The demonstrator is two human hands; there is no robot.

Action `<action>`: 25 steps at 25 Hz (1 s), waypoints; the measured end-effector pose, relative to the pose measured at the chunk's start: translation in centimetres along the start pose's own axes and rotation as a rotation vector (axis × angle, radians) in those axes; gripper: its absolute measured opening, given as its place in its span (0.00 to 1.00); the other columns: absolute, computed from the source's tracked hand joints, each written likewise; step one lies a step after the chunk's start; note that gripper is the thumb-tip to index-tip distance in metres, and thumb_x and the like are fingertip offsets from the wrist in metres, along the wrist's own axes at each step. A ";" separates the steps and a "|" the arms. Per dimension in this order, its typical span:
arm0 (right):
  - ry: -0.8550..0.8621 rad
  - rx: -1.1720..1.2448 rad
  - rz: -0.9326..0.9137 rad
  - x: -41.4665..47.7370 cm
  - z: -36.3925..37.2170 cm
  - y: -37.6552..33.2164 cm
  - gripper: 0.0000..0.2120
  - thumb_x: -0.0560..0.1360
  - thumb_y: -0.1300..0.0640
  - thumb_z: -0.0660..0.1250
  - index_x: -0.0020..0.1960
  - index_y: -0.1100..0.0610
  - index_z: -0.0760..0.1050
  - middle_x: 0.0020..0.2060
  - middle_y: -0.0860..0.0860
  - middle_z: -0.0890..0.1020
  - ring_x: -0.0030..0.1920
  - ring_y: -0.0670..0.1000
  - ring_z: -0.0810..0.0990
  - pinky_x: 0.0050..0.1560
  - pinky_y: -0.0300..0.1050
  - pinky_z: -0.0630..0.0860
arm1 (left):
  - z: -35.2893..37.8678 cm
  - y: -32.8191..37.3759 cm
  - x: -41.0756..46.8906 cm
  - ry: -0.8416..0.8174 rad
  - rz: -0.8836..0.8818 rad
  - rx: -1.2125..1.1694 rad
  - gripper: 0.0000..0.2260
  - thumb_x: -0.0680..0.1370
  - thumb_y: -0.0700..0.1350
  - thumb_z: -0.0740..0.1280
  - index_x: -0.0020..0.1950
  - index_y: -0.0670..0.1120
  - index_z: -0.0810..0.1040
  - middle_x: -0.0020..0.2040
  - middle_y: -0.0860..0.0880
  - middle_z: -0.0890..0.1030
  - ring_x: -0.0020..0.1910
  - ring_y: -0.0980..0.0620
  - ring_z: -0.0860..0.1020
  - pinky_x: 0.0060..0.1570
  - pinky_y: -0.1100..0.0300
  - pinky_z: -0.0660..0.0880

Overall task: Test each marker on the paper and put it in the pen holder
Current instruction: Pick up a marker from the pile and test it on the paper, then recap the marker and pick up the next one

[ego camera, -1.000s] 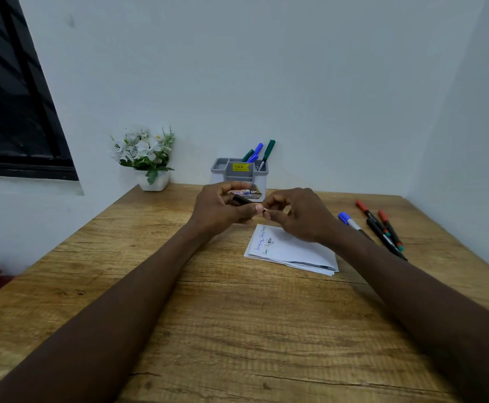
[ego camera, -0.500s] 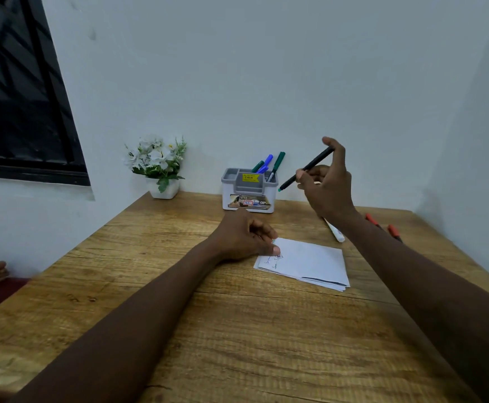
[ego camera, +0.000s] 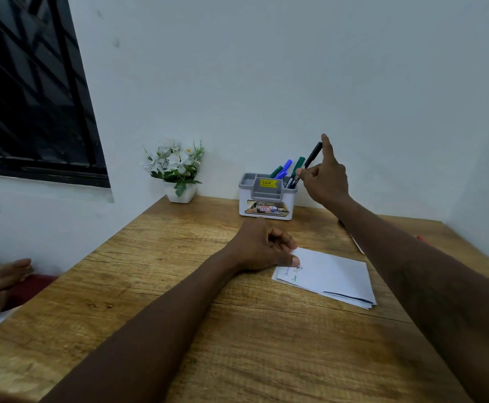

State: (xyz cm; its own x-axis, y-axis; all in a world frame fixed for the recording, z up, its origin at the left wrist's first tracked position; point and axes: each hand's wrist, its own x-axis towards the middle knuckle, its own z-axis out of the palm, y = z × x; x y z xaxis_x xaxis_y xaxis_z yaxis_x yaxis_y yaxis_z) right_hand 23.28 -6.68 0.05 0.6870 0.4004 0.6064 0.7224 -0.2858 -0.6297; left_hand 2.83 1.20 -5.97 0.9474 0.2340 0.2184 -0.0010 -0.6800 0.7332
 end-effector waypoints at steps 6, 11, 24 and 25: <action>-0.093 -0.113 0.101 0.9 2.1 0.9 0.49 0.72 0.43 0.77 0.84 0.50 0.53 0.61 0.57 0.84 0.70 0.59 0.75 0.62 0.55 0.75 | 0.0 -0.2 0.1 0.001 0.013 -0.002 0.16 0.68 0.47 0.82 0.54 0.46 0.87 0.45 0.52 0.87 0.38 0.64 0.81 0.42 0.70 0.77; -0.077 -0.130 0.132 1.1 2.2 0.6 0.29 0.70 0.40 0.77 0.62 0.57 0.78 0.55 0.59 0.85 0.59 0.61 0.82 0.58 0.55 0.79 | 0.0 -0.2 0.2 -0.006 0.003 0.001 0.16 0.68 0.47 0.82 0.54 0.47 0.87 0.46 0.52 0.87 0.39 0.62 0.82 0.42 0.70 0.78; -0.052 0.007 0.160 -4.9 -3.0 1.7 0.07 0.72 0.54 0.78 0.40 0.56 0.85 0.31 0.50 0.86 0.32 0.49 0.86 0.45 0.56 0.86 | 0.5 0.2 0.0 0.046 0.042 0.043 0.14 0.68 0.48 0.82 0.51 0.48 0.88 0.41 0.55 0.86 0.35 0.64 0.80 0.39 0.72 0.74; -0.065 -0.010 0.152 -5.9 -3.9 1.9 0.06 0.71 0.54 0.78 0.38 0.56 0.85 0.31 0.49 0.86 0.32 0.47 0.85 0.45 0.55 0.86 | 0.8 0.3 -0.1 0.054 0.058 0.059 0.14 0.68 0.49 0.82 0.52 0.49 0.88 0.41 0.56 0.87 0.37 0.64 0.81 0.40 0.72 0.74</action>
State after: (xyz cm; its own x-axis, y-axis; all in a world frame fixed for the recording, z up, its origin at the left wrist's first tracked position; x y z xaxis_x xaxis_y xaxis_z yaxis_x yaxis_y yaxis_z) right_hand 20.92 -12.96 -2.84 0.7822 0.4074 0.4714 0.6114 -0.3562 -0.7066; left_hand 2.99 0.43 -6.24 0.9277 0.2291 0.2949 -0.0348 -0.7332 0.6792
